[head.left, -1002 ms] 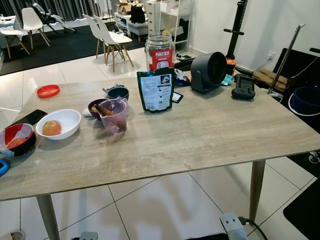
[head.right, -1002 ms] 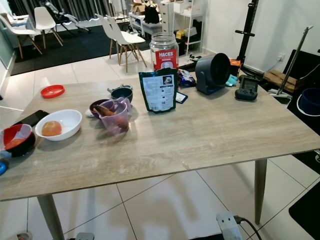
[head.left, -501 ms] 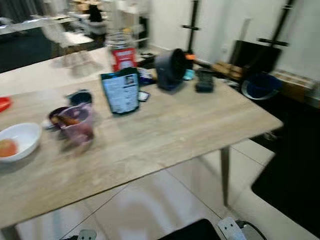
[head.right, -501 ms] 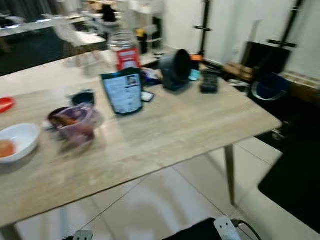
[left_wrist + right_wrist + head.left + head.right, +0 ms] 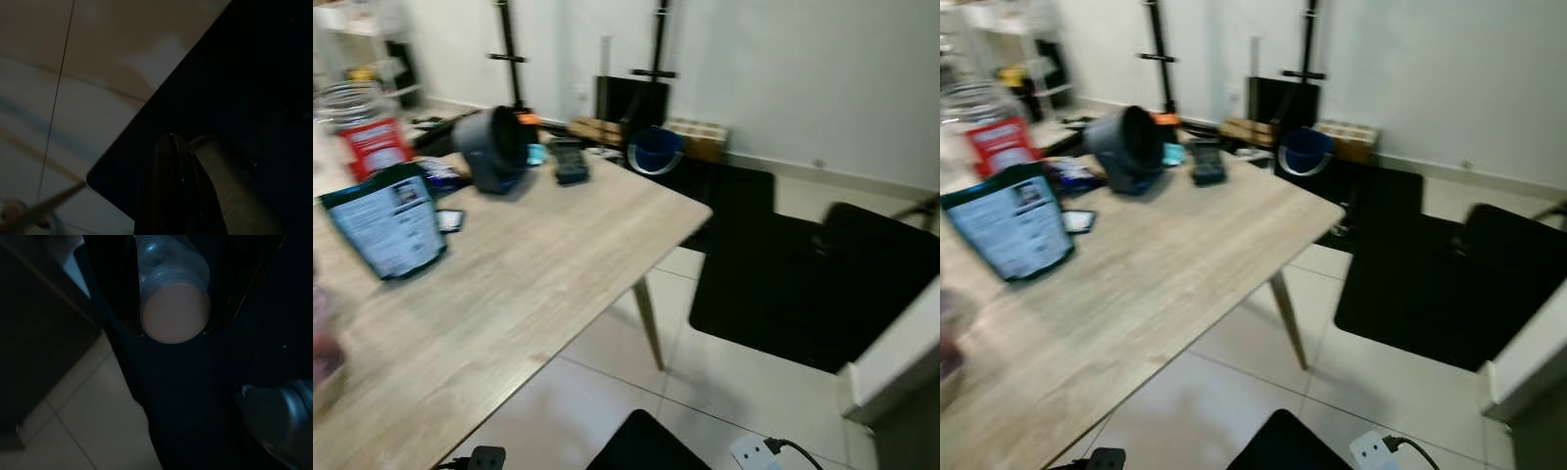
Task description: Restocking fridge
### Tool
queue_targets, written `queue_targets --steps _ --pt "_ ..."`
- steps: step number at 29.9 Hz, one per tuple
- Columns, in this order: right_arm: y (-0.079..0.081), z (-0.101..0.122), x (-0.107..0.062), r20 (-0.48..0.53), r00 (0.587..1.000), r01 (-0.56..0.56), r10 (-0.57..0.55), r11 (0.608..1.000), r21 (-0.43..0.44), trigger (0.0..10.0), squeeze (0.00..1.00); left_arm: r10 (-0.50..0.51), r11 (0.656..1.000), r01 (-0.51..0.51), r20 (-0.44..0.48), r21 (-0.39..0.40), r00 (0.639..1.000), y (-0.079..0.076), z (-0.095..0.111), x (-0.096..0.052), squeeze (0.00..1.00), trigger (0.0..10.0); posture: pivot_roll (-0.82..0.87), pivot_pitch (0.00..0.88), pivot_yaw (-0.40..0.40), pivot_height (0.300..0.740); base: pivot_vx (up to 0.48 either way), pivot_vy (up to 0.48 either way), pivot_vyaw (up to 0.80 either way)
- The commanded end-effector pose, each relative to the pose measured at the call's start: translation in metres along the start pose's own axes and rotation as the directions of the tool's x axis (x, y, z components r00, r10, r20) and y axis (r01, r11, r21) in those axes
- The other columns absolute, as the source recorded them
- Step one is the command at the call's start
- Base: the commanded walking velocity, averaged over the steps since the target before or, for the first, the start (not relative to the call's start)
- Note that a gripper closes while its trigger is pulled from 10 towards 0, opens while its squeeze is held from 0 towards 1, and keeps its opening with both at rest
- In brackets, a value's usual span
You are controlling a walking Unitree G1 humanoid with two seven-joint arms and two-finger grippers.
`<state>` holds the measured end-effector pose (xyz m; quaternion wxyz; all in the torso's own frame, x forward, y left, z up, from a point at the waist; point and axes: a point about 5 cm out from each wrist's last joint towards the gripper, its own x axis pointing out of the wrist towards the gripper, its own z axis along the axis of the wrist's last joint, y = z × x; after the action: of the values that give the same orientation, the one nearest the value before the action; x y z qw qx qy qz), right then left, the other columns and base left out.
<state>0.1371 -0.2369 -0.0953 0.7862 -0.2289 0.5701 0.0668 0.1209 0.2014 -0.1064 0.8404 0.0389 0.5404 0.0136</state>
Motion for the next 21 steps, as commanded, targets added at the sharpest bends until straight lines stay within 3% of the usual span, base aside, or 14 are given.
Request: queue_targets --steps 1,15,21 --pt "-0.002 -0.001 0.000 -0.005 1.000 0.000 0.000 1.000 0.000 10.0 0.00 -0.008 1.000 0.008 -0.018 0.009 1.000 -0.003 -0.005 -0.001 0.00 10.0 0.02 0.000 0.014 0.740 0.000 0.000 -0.76" --pt "-0.008 -0.003 -0.001 -0.027 1.000 -0.004 0.003 1.000 -0.011 10.0 0.00 -0.008 1.000 0.008 -0.018 0.014 1.000 0.000 -0.005 -0.001 0.00 10.0 0.02 0.000 0.022 0.740 0.000 0.000 -0.76" --pt "0.002 0.008 0.001 -0.017 1.000 -0.017 0.017 1.000 -0.017 10.0 0.00 -0.013 1.000 0.013 -0.018 0.012 1.000 0.000 -0.004 -0.001 0.00 10.0 0.02 0.000 0.025 0.740 0.000 0.000 -0.76"
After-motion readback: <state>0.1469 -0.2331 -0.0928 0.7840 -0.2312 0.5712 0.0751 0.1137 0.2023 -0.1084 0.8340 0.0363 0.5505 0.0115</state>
